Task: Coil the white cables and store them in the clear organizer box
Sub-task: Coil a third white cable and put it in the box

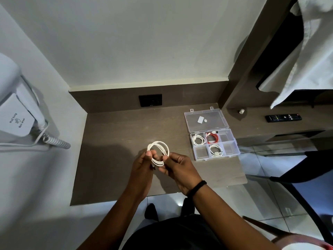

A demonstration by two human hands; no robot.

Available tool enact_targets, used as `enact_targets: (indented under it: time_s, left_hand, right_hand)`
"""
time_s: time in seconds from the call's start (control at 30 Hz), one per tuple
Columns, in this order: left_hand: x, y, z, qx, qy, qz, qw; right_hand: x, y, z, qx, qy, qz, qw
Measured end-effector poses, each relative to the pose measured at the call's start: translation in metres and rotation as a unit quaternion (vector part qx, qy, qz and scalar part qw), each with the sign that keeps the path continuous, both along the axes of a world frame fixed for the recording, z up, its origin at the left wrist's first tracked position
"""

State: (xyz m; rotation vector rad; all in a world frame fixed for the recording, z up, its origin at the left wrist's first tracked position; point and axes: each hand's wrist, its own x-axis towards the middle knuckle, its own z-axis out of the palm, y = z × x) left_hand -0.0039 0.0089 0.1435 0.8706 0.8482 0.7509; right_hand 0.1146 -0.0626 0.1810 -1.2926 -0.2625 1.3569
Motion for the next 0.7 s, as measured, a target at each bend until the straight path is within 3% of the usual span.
enact_targets:
  time_s: [0.07, 0.17, 0.4, 0.47, 0.6, 0.7]
  left_hand:
    - [0.002, -0.006, -0.007, 0.039, 0.085, -0.002, 0.996]
    - [0.007, -0.010, -0.010, 0.102, 0.196, -0.007, 0.975]
    - [0.032, -0.016, -0.012, 0.146, 0.275, -0.052, 0.949]
    - [0.038, -0.017, -0.012, 0.128, 0.255, -0.061, 0.957]
    - [0.051, -0.025, -0.015, 0.051, 0.210, -0.068, 0.974]
    - [0.064, -0.030, -0.018, -0.044, 0.152, -0.063, 0.985]
  right_hand:
    - [0.001, 0.000, -0.002, -0.017, 0.016, -0.027, 0.999]
    - [0.004, -0.004, -0.010, -0.061, -0.042, -0.047, 0.996]
    - [0.025, -0.023, -0.035, -0.156, -0.166, -0.065, 0.972]
    - [0.035, -0.029, -0.038, -0.173, -0.113, -0.075, 0.975]
    - [0.049, -0.034, -0.039, -0.162, 0.094, -0.111, 0.976]
    - [0.059, -0.036, -0.046, -0.132, 0.104, -0.166, 0.972]
